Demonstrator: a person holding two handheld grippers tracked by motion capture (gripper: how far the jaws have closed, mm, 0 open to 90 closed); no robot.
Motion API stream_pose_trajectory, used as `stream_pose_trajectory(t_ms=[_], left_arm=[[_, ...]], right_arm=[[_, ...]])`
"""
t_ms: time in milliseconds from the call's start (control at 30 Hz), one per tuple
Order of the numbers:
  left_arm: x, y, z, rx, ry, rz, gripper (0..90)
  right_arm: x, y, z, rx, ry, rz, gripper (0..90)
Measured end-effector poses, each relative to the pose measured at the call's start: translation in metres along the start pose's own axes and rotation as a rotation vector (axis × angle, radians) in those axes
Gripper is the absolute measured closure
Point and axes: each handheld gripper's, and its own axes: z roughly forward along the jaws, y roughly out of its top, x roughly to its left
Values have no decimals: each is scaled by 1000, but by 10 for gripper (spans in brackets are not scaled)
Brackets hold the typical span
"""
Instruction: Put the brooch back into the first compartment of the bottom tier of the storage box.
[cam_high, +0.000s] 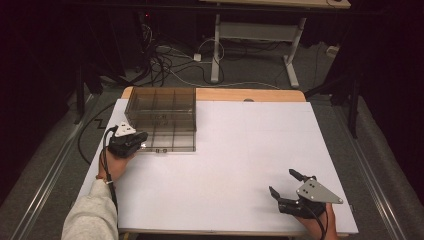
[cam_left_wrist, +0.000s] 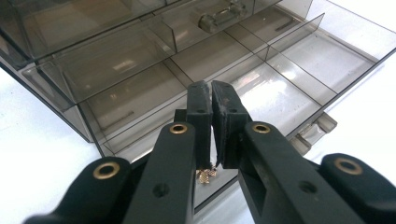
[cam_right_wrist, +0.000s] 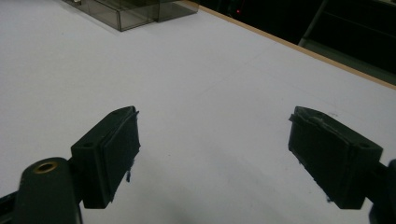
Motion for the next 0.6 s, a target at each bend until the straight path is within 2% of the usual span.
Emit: stream_pose_trajectory(t_ms=[300, 433, 500, 533, 600], left_arm=[[-4, 5, -5, -43, 1, 5, 832], [-7, 7, -7, -63, 4, 18, 795], [-9, 7, -7, -75, 7, 24, 739], [-9, 8, -8, -76, 1, 26, 739], [-11, 8, -9, -82, -5, 34, 661]], right_arm=[[0, 0, 0, 1, 2, -3, 167], [0, 0, 0, 1, 3, -7, 167], [0, 0, 0, 2, 3, -7, 167], [0, 0, 0, 2, 3, -7, 167], [0, 0, 0, 3, 3, -6, 168]])
